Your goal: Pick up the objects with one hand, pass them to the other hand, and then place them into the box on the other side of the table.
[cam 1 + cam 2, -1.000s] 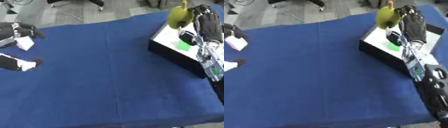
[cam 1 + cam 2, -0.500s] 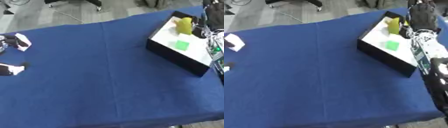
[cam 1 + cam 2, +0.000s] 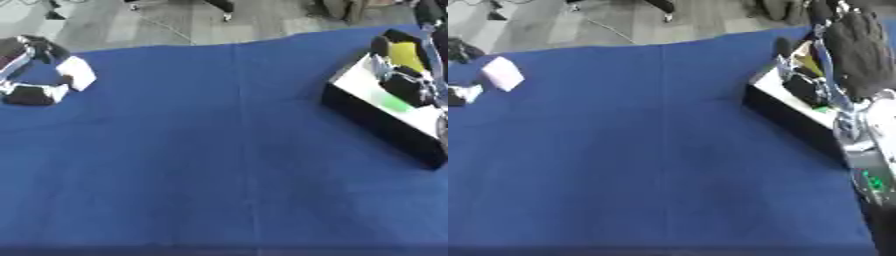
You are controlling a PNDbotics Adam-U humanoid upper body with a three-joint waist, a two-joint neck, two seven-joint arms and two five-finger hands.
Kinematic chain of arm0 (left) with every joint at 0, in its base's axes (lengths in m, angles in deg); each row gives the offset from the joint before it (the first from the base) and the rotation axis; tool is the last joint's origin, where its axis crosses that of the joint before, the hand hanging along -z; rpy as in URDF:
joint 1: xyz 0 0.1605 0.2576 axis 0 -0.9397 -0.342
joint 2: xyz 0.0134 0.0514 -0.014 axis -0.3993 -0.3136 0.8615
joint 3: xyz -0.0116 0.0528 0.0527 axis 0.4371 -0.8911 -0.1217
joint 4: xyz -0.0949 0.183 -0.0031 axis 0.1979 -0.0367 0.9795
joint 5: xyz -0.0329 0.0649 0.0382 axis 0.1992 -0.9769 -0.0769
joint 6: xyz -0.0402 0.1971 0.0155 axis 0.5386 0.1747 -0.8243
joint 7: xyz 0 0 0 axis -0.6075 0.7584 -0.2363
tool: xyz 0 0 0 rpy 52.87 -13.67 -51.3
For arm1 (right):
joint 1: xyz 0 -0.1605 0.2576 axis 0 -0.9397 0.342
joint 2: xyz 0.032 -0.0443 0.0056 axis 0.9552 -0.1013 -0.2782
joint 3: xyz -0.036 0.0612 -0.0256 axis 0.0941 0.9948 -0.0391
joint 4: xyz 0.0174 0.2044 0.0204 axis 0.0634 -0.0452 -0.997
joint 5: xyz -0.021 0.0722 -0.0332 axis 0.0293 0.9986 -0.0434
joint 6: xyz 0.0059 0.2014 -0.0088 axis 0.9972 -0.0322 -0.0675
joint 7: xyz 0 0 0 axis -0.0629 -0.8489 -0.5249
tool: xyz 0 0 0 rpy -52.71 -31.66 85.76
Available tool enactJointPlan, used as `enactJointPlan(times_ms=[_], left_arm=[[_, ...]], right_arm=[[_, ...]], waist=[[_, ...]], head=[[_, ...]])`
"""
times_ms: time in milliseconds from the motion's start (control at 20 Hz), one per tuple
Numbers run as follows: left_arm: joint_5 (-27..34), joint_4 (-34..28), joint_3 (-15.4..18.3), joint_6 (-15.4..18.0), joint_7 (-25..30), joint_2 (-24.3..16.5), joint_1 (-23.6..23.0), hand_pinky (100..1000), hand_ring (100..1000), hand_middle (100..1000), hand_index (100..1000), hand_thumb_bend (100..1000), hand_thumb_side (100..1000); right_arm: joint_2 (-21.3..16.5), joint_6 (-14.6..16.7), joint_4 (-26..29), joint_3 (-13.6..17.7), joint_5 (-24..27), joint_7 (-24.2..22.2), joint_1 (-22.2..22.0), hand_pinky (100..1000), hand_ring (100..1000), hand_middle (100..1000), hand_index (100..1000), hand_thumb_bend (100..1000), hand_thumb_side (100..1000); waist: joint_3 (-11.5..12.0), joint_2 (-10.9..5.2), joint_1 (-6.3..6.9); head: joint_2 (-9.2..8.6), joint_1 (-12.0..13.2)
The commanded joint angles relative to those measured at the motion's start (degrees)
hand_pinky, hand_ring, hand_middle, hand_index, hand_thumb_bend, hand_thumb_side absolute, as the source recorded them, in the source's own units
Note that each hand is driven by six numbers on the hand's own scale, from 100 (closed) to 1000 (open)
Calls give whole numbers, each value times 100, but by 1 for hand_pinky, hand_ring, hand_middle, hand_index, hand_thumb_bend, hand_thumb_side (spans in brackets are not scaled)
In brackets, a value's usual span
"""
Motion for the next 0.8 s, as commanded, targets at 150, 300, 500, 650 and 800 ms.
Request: enactJointPlan(times_ms=[150, 300, 500, 650, 800], left_arm=[[-265, 962, 157, -216, -591, -199, 654, 772, 729, 741, 844, 199, 527], [-474, 1329, 198, -212, -815, -245, 878, 775, 733, 743, 845, 208, 534], [-561, 1484, 208, -150, -934, -243, 932, 775, 733, 743, 845, 208, 534], [-620, 1584, 283, -181, -1001, -317, 1012, 819, 800, 794, 868, 319, 680], [-808, 1857, 378, -289, -1149, -562, 1323, 827, 808, 805, 881, 336, 729]], right_arm=[[202, 442, 184, -444, 475, -24, -50, 840, 865, 739, 964, 100, 100], [260, 502, 185, -558, 624, 33, -110, 838, 864, 736, 965, 100, 128], [266, 512, 185, -574, 661, 49, -122, 838, 864, 736, 965, 100, 128], [299, 472, 174, -559, 711, 96, -198, 826, 859, 708, 965, 100, 371], [304, 520, 183, -561, 886, 294, -300, 825, 859, 704, 965, 100, 407]], waist=[[-78, 111, -95], [-128, 216, -134], [-135, 233, -141], [-211, 309, -185], [-390, 611, -210]], head=[[-15, 662], [-15, 835], [-15, 861], [-15, 1101], [-15, 1234]])
